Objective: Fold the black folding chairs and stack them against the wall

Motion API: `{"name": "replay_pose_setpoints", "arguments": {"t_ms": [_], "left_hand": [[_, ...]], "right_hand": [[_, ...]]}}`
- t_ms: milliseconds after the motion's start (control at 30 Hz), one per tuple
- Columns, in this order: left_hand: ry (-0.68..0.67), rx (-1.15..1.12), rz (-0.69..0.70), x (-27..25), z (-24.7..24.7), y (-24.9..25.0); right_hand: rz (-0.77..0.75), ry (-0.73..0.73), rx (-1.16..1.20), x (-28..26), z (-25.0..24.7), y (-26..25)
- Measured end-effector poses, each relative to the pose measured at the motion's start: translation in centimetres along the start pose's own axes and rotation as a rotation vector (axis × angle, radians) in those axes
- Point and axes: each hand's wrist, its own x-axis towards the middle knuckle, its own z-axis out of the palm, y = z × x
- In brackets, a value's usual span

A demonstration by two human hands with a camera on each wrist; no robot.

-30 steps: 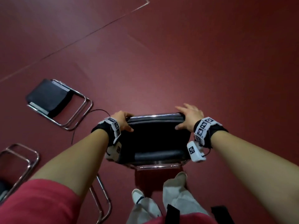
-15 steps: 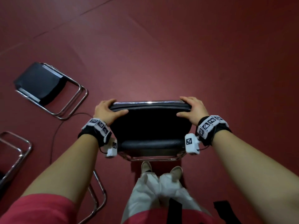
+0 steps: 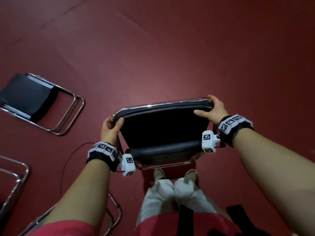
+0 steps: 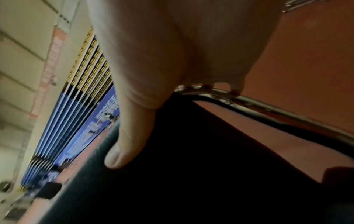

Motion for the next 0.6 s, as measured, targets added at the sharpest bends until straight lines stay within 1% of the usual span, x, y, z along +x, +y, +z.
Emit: {"name": "replay_pose_setpoints", "arguments": {"t_ms": [167, 233, 400, 500, 567, 600], "left_hand": [[0.004, 0.024, -0.003, 0.3, 0.4, 0.4], [-0.001, 0.037, -0.008, 0.7, 0.3, 0.5], [0.012, 0.093, -0.032, 1.9, 1.0, 1.0], [0.012, 0.127, -0.002, 1.7, 2.7, 1.7], [0.021, 0.134, 0.012, 1.4, 4.2, 2.3], [0.028, 0.129, 0.016, 1.2, 5.1, 2.7]], "right_hand": [[0.043, -0.1, 0.087, 1.0, -0.6, -0.4], [0.099, -0.118, 0.15, 0.9, -0.8, 0.2], [0.194, -0.045, 0.382, -0.6, -1.4, 2.0], [0.238, -0.056, 0.426, -0.6, -2.4, 3.4], [0.271, -0.007, 0.453, -0.1, -2.6, 4.8], [0.279, 0.034, 0.472, 0.7, -2.8, 6.5]]}}
